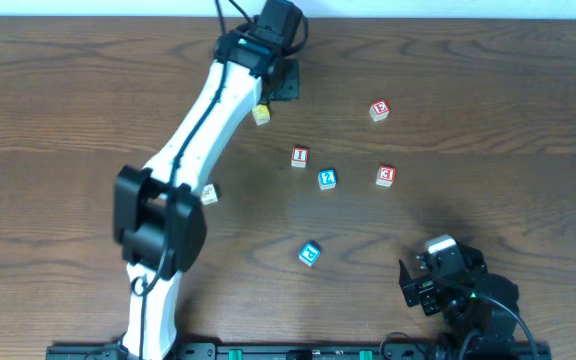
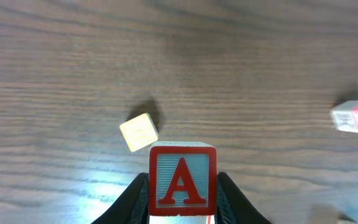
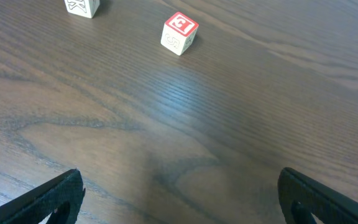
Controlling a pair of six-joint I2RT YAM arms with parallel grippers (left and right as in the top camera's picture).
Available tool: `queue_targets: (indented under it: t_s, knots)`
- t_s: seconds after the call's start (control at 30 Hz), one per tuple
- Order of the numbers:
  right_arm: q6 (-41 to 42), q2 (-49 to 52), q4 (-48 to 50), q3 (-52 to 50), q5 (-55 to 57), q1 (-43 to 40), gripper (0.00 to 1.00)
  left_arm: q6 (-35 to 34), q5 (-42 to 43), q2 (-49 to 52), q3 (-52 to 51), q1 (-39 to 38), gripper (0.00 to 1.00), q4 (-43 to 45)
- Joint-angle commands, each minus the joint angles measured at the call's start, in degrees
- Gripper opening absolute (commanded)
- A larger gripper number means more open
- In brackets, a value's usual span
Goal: Spell out Ai2
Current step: 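Carry the A block and place it left of the I block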
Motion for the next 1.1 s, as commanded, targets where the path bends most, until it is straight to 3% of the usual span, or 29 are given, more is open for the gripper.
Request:
queue_targets:
  t_s: [0.0, 0.17, 0.3, 0.63, 1.07]
  knots:
    - [-0.7, -0.3, -0.1, -0.5, -0.1, -0.3, 0.99, 0.8, 0.3, -5.1, -8.2, 0.0, 0.05, 2.7]
    - [-0.7, -0.3, -0.1, -0.5, -0.1, -0.3, 0.99, 0.4, -0.7, -11.9, -22.7, -0.2, 0.06, 10.4]
    - [-0.7, -0.3, -0.1, -0.5, -0.1, -0.3, 0.99, -0.1, -0.7, -12.5, -28.2, -1.0, 0.06, 12.5]
    - [-0.7, -0.3, -0.1, -0.5, -0.1, -0.3, 0.99, -3.1, -9.3, -12.2, -32.7, -7.4, 0.06, 15.5]
    - [-0.7, -0.3, -0.1, -0.5, -0.1, -0.3, 0.99, -3.7, -6.7, -12.2, -38.6, -7.5, 0.06, 21.6]
